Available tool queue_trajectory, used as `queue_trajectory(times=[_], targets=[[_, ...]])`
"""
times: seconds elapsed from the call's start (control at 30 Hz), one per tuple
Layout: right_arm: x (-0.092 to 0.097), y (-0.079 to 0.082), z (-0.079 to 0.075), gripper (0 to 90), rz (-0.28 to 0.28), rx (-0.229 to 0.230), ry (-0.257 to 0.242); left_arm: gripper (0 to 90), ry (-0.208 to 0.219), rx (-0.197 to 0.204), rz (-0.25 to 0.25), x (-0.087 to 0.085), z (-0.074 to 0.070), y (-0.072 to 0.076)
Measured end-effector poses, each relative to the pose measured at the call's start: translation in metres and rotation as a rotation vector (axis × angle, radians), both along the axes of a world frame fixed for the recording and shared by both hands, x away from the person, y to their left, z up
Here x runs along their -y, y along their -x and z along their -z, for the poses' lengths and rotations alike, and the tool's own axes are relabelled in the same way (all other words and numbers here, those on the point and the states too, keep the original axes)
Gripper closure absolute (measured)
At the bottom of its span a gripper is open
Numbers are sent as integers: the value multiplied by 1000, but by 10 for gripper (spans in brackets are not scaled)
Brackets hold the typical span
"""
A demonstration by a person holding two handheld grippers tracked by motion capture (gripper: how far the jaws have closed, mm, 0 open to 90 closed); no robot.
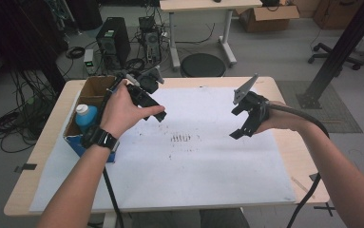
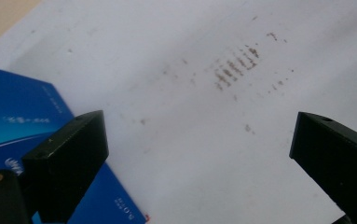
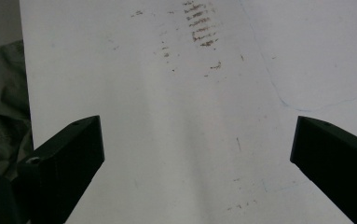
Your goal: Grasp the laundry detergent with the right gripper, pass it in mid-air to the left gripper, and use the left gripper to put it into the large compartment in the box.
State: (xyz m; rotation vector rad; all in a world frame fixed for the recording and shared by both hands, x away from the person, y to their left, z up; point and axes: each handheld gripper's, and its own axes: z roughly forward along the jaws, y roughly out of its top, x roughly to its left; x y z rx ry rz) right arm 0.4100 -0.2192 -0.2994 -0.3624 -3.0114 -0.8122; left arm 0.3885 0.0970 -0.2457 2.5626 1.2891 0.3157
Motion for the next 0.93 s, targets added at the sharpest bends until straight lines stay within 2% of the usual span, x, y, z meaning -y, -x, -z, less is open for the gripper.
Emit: queue_trajectory(times=[0.13, 0.5, 0.93], targets=[[1, -1, 1, 24, -3, 0, 0, 51, 0, -3, 16, 4, 5, -1], [1, 0, 3, 24, -4, 5, 8, 49, 6, -25, 0, 4, 8, -2], [2, 1, 3, 24, -2, 3, 6, 49, 11, -24, -1, 4, 9, -2]])
